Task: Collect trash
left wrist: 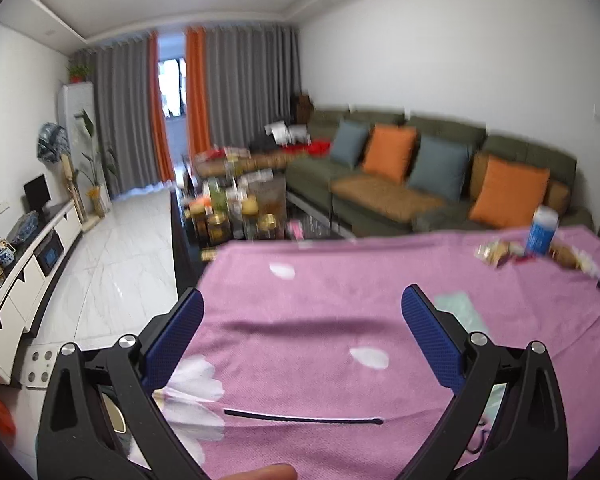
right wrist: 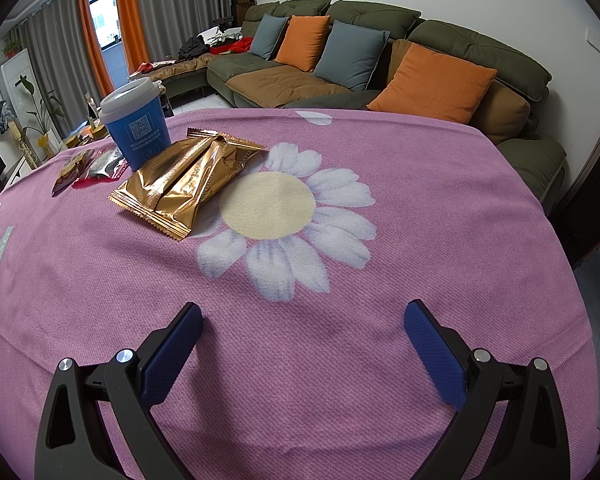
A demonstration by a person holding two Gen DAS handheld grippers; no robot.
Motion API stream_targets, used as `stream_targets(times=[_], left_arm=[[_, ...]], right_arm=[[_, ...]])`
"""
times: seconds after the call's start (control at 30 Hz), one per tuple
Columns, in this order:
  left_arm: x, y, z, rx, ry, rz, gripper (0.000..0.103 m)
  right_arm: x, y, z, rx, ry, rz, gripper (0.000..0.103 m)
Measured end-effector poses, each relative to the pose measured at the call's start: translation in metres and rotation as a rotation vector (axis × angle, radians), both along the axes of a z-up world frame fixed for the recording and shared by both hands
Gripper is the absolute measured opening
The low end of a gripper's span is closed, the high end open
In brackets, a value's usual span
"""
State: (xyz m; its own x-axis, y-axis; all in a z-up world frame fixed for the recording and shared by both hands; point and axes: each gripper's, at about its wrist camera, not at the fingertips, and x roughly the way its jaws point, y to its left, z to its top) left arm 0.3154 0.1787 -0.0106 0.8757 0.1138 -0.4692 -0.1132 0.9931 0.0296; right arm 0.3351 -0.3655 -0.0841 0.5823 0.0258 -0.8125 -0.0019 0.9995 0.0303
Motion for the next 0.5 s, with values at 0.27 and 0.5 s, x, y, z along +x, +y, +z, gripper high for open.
stream_targets(times=[0.27,0.5], left_arm=[[0.08,0.01,-0.06,0.006,0.359,-0.016,0.098],[0.103,0.023,-0.081,-0.039,0.453,0.003,0.099]], right_arm=[[-0.001,0.001,0.0,0.0,0.0,0.0,0.098],[-0.001,0.001,0.0,0.0,0.0,0.0,0.098]])
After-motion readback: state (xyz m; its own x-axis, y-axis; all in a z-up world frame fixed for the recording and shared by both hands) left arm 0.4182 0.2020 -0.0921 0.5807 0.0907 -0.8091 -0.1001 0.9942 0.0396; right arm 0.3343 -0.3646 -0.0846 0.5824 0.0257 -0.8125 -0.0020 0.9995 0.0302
